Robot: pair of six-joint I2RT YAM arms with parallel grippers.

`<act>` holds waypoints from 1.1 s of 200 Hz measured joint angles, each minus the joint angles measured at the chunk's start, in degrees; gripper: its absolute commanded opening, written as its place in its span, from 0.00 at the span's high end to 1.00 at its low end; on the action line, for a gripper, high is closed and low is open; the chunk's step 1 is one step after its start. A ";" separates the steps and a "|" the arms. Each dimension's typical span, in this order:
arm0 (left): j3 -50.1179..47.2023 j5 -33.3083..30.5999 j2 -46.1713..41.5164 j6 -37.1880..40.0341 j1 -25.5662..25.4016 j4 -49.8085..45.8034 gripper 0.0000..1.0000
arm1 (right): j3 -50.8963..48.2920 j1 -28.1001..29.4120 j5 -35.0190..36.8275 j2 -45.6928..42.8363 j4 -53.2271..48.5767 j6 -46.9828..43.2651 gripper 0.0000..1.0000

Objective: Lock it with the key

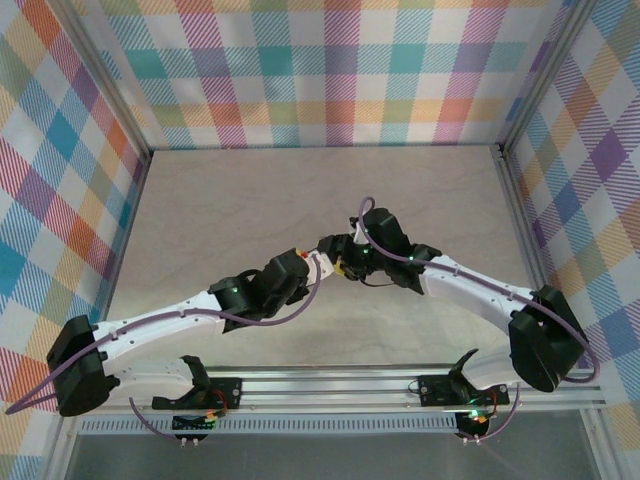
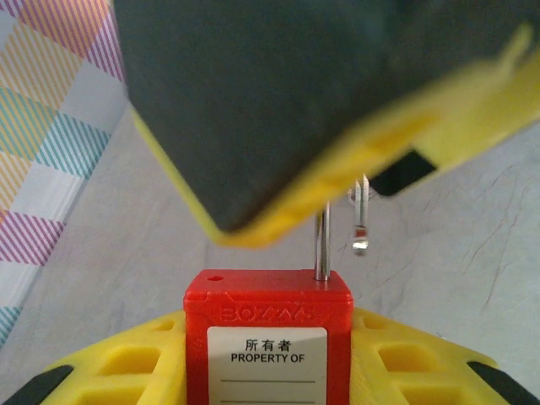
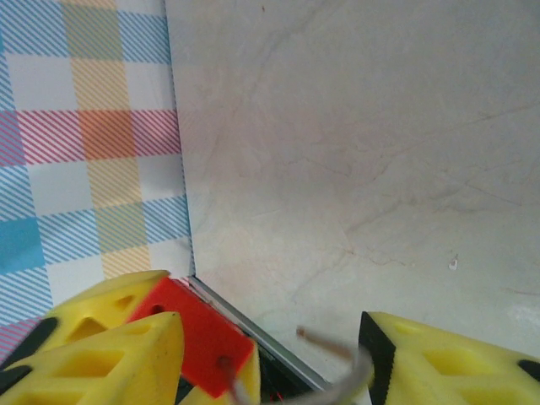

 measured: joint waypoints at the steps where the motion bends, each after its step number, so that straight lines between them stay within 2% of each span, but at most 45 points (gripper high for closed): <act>1: 0.00 0.13 -0.09 0.00 0.00 0.02 1.00 | 0.00 0.02 -0.02 0.04 0.00 0.00 0.46; 49: -0.15 2.84 -1.81 -1.22 0.00 -0.07 1.00 | 0.00 0.20 -0.94 0.66 0.13 0.15 0.50; 90: -1.18 2.51 -2.45 -1.22 0.00 0.09 1.00 | 0.02 0.24 0.68 -0.13 -2.12 -1.33 0.35; 138: -1.22 -0.98 -1.11 -0.79 0.00 1.05 1.00 | 0.02 0.24 3.23 -4.42 -4.74 -1.64 0.34; 220: -1.22 -2.73 0.79 -0.13 -0.04 0.98 1.00 | 0.02 0.17 3.82 -4.07 -4.96 -0.70 0.48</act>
